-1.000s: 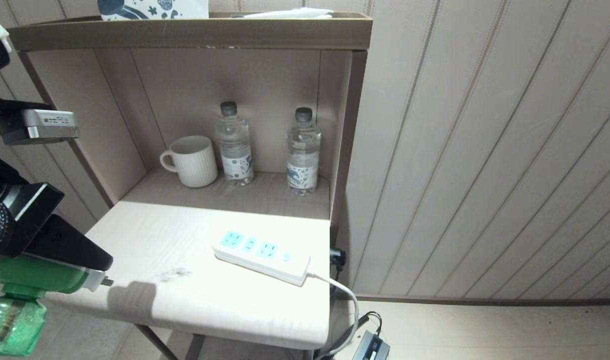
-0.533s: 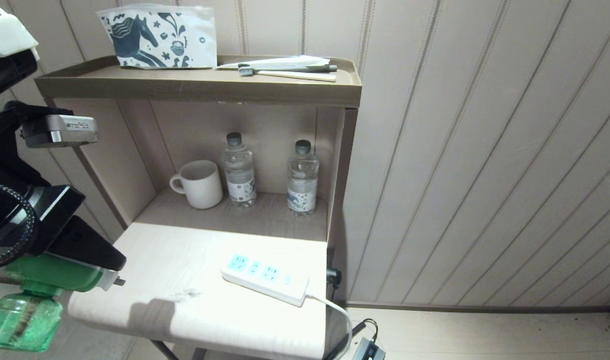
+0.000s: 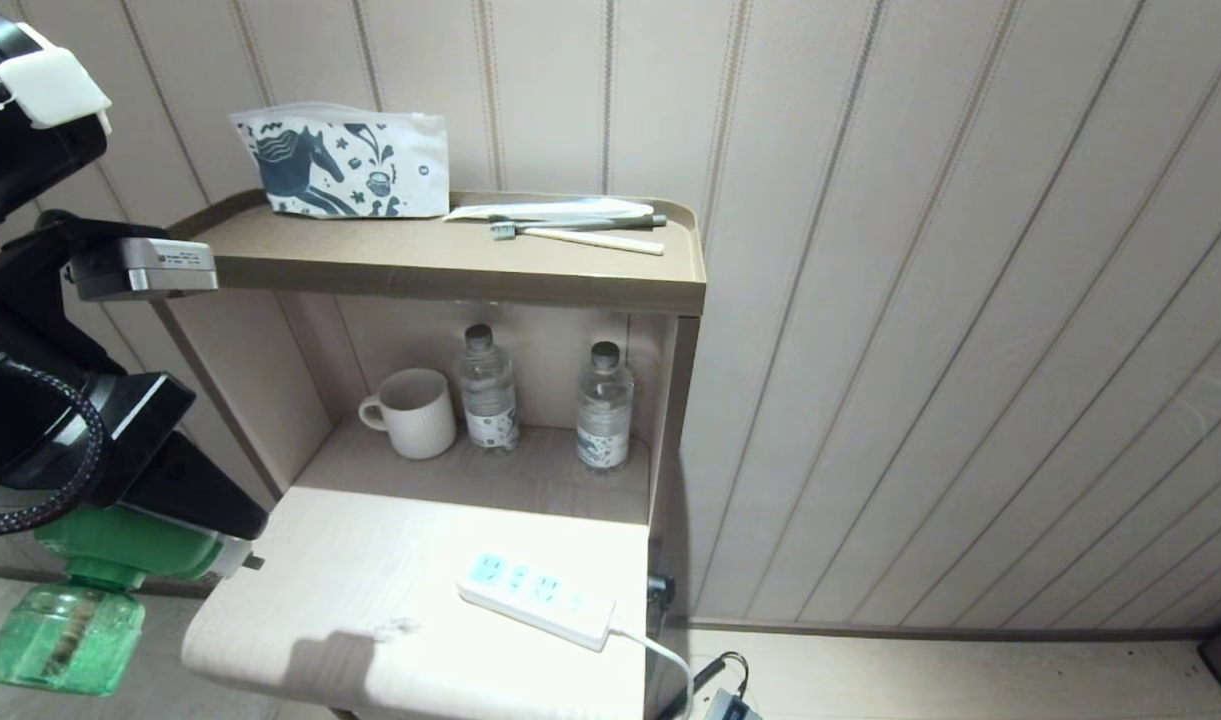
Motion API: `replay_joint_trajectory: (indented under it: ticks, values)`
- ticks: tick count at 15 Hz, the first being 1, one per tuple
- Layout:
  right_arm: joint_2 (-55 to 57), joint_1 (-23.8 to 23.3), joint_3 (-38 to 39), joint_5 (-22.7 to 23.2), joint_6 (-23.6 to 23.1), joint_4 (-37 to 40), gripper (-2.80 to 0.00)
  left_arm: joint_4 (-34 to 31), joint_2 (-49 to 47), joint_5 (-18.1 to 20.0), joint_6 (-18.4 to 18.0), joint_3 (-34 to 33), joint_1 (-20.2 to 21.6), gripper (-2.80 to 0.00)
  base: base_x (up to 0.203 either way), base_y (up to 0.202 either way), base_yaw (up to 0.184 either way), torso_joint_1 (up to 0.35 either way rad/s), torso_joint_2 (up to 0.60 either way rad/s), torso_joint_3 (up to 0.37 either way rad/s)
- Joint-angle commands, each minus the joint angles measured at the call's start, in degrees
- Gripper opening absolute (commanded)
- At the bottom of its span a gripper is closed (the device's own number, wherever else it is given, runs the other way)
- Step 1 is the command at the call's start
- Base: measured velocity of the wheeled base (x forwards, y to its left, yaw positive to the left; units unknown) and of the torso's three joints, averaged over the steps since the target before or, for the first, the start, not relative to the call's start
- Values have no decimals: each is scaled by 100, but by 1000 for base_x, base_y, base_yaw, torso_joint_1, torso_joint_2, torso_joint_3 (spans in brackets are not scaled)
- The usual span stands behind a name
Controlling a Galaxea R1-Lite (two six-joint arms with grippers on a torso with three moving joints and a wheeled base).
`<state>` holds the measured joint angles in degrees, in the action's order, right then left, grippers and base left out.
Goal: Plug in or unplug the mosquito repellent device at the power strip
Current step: Insert the plug into the socket
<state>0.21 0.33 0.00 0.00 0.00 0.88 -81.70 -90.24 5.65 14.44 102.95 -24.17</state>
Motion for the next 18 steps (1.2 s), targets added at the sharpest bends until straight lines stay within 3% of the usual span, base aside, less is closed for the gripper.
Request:
replay_joint_trajectory:
  ticks: [1, 6, 9, 10, 11, 12, 15, 18]
  values:
    - [6, 2, 0, 0, 0, 0, -280, -49, 42, 7, 24, -30, 0, -280, 0, 0, 0, 276, -600, -315]
    - [6, 11, 0, 0, -9, 0, -280, -9, 98, 35, 24, -104, 14, -280, 0, 0, 0, 156, -338, -168]
    - [6, 11, 0, 0, -9, 0, -280, 768, 7, 266, -57, -291, 44, -280, 0, 0, 0, 0, 0, 0]
    - [6, 11, 0, 0, -9, 0, -280, 1419, -67, 308, -273, -455, 44, -280, 0, 0, 0, 0, 0, 0]
    - [6, 11, 0, 0, -9, 0, -280, 1858, -245, 346, -709, -585, 48, -280, 0, 0, 0, 0, 0, 0]
    - [6, 11, 0, 0, -9, 0, -280, 2036, -379, 372, -885, -655, 51, -280, 0, 0, 0, 0, 0, 0]
    - [6, 11, 0, 0, -9, 0, -280, 2208, -574, 848, -980, -592, 61, -280, 0, 0, 0, 0, 0, 0]
    - [6, 11, 0, 0, -9, 0, -280, 2020, -392, 783, -1227, -81, 62, -280, 0, 0, 0, 0, 0, 0]
